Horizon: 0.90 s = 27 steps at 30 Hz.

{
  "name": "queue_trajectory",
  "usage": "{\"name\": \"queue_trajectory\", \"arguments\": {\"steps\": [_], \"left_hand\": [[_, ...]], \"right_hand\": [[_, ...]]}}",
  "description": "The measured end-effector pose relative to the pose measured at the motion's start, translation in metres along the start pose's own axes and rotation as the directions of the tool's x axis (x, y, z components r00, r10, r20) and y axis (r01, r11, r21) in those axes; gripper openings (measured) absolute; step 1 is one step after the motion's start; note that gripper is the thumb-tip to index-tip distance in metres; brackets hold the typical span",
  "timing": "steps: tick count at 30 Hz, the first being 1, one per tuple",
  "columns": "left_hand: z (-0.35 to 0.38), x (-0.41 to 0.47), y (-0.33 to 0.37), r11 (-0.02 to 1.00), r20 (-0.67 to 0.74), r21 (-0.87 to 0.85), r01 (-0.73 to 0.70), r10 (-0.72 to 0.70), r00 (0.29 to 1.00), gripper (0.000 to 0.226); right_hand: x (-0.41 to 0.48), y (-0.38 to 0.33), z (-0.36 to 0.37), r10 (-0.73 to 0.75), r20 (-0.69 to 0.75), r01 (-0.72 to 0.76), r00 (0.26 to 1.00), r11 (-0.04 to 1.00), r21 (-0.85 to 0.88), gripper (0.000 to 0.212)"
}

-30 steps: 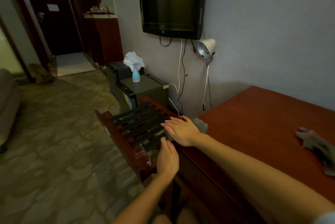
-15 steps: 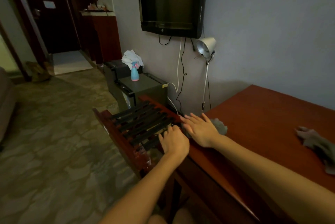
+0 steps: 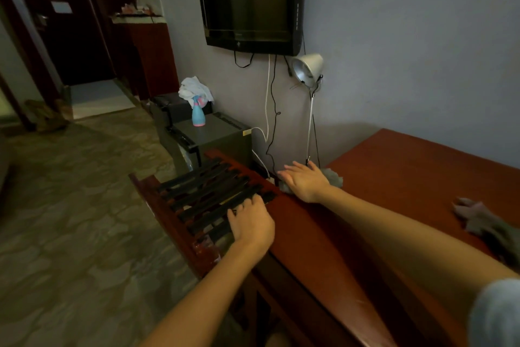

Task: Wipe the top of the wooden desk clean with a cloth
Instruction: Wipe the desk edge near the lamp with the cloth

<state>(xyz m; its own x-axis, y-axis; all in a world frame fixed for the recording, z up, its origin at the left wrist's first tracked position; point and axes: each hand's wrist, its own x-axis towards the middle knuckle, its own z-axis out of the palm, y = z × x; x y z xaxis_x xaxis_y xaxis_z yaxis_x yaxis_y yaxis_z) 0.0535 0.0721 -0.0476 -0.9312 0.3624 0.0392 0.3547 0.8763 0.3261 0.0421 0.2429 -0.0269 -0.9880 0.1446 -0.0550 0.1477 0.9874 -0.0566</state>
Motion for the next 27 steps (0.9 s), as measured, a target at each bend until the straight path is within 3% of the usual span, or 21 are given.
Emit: {"name": "queue_trajectory", "arguments": {"steps": [5,11,19,27], "left_hand": [[-0.005,0.002,0.016,0.997,0.031,0.025,-0.079,0.079,0.996,0.042],[0.006,0.002,0.038,0.995,0.018,0.014,-0.098,0.098,0.995,0.038],[0.013,0.005,0.034,0.992,-0.042,0.042,-0.119,0.120,0.992,0.038],[0.017,0.002,0.032,0.989,-0.059,0.027,-0.143,0.144,0.988,0.043]], "right_hand": [[-0.027,0.023,0.006,0.045,-0.076,-0.042,0.996,0.998,0.046,0.048],[-0.075,0.001,0.012,-0.023,-0.089,0.026,0.996,0.999,0.033,0.047],[-0.011,0.003,0.002,-0.117,-0.047,0.120,0.992,0.990,0.072,0.047],[0.012,0.076,-0.005,0.150,-0.001,-0.150,0.989,0.989,-0.005,0.050]]}}
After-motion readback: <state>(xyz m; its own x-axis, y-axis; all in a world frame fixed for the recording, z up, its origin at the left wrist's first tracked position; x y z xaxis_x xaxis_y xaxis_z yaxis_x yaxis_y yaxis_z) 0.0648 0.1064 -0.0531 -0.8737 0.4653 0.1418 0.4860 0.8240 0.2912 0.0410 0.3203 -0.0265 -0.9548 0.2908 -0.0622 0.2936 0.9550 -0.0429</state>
